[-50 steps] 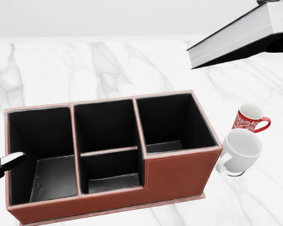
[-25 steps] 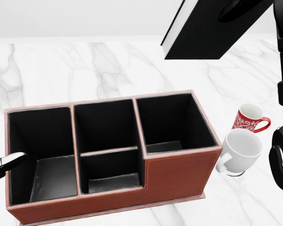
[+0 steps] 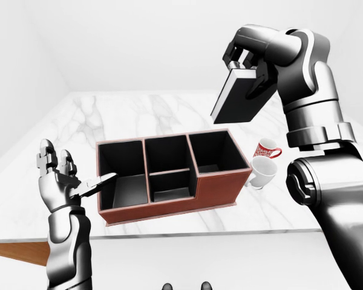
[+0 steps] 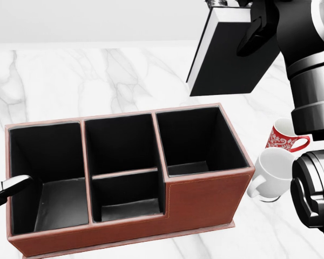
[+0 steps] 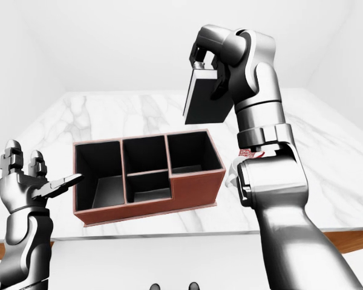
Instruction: Pick up the book and place it in the right compartment of the caddy.
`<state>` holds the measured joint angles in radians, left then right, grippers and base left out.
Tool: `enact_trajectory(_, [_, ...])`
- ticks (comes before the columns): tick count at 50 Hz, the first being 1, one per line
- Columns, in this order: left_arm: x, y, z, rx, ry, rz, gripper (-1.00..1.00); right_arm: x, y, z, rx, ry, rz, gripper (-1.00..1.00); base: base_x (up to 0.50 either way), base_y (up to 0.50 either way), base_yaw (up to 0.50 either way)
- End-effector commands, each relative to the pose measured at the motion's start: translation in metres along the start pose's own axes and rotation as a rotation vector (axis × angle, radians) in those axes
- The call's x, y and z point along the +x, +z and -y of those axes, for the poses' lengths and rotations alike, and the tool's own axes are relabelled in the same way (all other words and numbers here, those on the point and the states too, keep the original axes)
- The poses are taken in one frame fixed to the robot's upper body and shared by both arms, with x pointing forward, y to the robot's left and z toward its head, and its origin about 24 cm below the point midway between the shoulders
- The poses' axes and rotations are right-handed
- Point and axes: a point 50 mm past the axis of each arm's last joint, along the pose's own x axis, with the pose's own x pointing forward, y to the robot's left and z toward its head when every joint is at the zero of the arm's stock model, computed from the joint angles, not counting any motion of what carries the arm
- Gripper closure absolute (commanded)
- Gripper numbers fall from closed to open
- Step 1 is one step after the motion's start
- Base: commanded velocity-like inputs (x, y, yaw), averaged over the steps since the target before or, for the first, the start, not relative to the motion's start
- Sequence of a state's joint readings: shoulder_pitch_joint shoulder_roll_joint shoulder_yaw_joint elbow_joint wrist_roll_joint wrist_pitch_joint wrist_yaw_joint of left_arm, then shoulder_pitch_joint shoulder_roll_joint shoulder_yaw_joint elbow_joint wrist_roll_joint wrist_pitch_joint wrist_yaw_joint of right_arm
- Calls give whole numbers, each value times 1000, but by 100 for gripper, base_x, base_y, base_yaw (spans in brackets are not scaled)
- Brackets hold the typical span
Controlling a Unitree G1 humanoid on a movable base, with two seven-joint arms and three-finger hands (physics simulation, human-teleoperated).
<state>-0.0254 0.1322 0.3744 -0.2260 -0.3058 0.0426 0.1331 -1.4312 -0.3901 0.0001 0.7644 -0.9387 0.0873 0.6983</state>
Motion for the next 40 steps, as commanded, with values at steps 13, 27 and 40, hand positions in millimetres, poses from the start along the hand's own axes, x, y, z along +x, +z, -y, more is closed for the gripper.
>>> enact_trajectory(13, [0, -1, -1, 1, 1, -1, -100, 14, 13, -51, -22, 104, 24, 100, 0, 0, 0])
enact_trajectory(27, [0, -1, -1, 0, 2, -2, -100, 18, 19, -75, -20, 160, 40, 100, 0, 0, 0])
enact_trajectory(40, [1, -1, -1, -1, 2, -2, -100, 25, 11, -91, 27, 246, 13, 100, 0, 0, 0])
